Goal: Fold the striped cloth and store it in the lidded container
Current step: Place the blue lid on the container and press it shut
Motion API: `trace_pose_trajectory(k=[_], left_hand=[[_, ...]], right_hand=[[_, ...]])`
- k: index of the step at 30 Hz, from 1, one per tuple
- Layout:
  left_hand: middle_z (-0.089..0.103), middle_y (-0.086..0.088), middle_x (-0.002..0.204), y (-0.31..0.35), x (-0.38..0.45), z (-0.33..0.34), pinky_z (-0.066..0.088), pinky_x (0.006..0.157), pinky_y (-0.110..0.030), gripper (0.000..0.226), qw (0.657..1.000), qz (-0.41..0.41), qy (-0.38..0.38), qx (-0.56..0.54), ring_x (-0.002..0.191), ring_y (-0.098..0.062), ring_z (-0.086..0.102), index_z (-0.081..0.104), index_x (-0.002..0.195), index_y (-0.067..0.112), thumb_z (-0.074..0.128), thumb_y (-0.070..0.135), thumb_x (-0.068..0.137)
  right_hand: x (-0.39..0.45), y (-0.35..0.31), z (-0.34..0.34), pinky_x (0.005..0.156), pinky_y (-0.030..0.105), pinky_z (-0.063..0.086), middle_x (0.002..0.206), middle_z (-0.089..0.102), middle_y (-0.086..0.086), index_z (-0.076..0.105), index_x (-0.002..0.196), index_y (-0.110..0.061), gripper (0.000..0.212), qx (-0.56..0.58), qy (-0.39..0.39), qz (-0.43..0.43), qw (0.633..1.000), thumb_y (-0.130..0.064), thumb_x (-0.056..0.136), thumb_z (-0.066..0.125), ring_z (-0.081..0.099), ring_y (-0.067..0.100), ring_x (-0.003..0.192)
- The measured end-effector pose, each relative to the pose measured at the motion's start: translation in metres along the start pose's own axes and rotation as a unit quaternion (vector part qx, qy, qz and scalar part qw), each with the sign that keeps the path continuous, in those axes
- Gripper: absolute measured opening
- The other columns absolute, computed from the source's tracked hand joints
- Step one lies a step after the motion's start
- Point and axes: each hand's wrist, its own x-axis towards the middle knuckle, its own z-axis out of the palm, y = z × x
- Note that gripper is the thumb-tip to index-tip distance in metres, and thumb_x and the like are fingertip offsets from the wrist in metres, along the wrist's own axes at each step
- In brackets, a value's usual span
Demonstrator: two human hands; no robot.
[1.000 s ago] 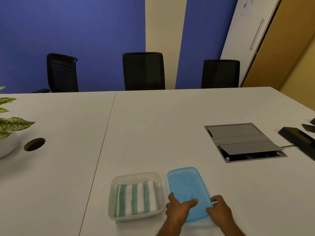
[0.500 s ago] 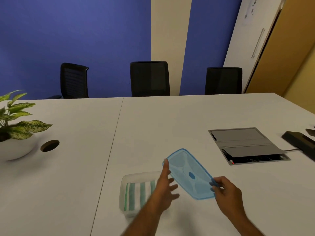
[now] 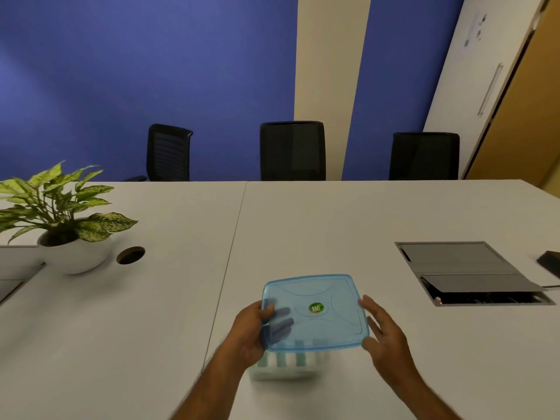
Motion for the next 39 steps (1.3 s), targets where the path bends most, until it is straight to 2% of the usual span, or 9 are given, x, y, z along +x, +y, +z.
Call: trace_pose_trajectory(k=[3,6,8,14,21,25,32,36,39], left_hand=[[0.072,-0.022,0.104,-0.002,-0.004,-0.010,0.060,0.062,-0.036,0.024,1.000,0.005,-0.020,0.024,0.079,-0.035,0.071,0.061,0.119,-0.001,0.046,0.004,0.101],[0.068,-0.023,0.098,-0.005,-0.006,-0.016,0.054,0.054,-0.033,0.026,0.999,0.010,-0.021,0.045,0.072,-0.035,0.066,0.058,0.122,-0.002,0.045,0.002,0.100],[0.067,-0.022,0.096,-0.007,-0.005,-0.019,0.055,0.050,-0.032,0.027,0.997,0.026,-0.004,0.068,0.065,-0.031,0.068,0.058,0.123,-0.003,0.046,0.002,0.100],[0.063,-0.003,0.115,-0.032,0.012,-0.031,0.059,0.084,-0.042,0.036,0.945,0.128,0.170,0.246,0.100,-0.020,0.064,0.054,0.126,0.017,0.063,0.029,0.093],[0.059,0.001,0.111,-0.050,0.035,-0.046,0.055,0.087,-0.039,0.053,0.895,0.153,0.224,0.354,0.102,-0.023,0.061,0.050,0.130,0.014,0.068,0.041,0.088],[0.064,-0.004,0.113,-0.058,0.049,-0.057,0.048,0.076,-0.031,0.049,0.889,0.127,0.230,0.374,0.101,-0.022,0.061,0.053,0.127,0.012,0.068,0.038,0.088],[0.062,-0.003,0.111,-0.073,0.068,-0.071,0.049,0.080,-0.033,0.052,0.881,0.103,0.240,0.396,0.098,-0.023,0.060,0.051,0.130,0.014,0.068,0.040,0.088],[0.063,-0.003,0.109,-0.076,0.076,-0.075,0.052,0.079,-0.034,0.052,0.872,0.113,0.242,0.410,0.096,-0.021,0.061,0.053,0.126,0.013,0.070,0.040,0.086],[0.062,-0.003,0.107,-0.076,0.081,-0.077,0.057,0.080,-0.039,0.055,0.864,0.114,0.245,0.424,0.095,-0.021,0.062,0.054,0.124,0.015,0.071,0.046,0.082]], right_hand=[[0.012,-0.007,0.019,0.105,0.046,0.045,0.131,0.061,0.001,0.055,0.127,-0.021,0.047,0.152,-0.028,0.156,0.976,-0.027,0.083,0.070,0.060,0.019,0.119],[0.019,-0.003,0.035,0.100,0.051,0.050,0.125,0.065,0.006,0.056,0.127,-0.023,0.040,0.193,-0.023,0.192,0.962,-0.030,0.089,0.066,0.065,0.024,0.111],[0.019,0.001,0.045,0.100,0.051,0.051,0.125,0.064,0.005,0.054,0.128,-0.025,0.042,0.169,0.002,0.190,0.967,-0.027,0.088,0.067,0.064,0.024,0.111],[0.015,0.011,0.071,0.100,0.047,0.050,0.126,0.063,-0.003,0.050,0.134,-0.030,0.053,0.045,0.007,0.168,0.985,-0.040,0.085,0.068,0.061,0.018,0.114],[0.019,0.017,0.091,0.107,0.040,0.041,0.134,0.051,-0.005,0.036,0.145,-0.030,0.058,-0.018,-0.017,0.203,0.979,-0.039,0.092,0.058,0.047,0.019,0.129],[0.019,0.031,0.098,0.108,0.042,0.041,0.146,0.047,0.001,0.028,0.149,-0.031,0.066,-0.042,-0.039,0.247,0.967,-0.041,0.091,0.057,0.047,0.023,0.131],[0.023,0.046,0.103,0.112,0.041,0.037,0.150,0.043,0.005,0.021,0.153,-0.024,0.072,-0.094,-0.077,0.276,0.954,-0.042,0.092,0.055,0.044,0.026,0.134],[0.030,0.058,0.104,0.110,0.040,0.039,0.147,0.047,0.006,0.030,0.149,-0.019,0.070,-0.115,-0.081,0.286,0.948,-0.042,0.089,0.058,0.048,0.026,0.131],[0.034,0.064,0.104,0.097,0.043,0.050,0.121,0.066,0.003,0.052,0.130,-0.022,0.049,-0.123,-0.075,0.278,0.950,-0.039,0.085,0.063,0.062,0.023,0.108]])
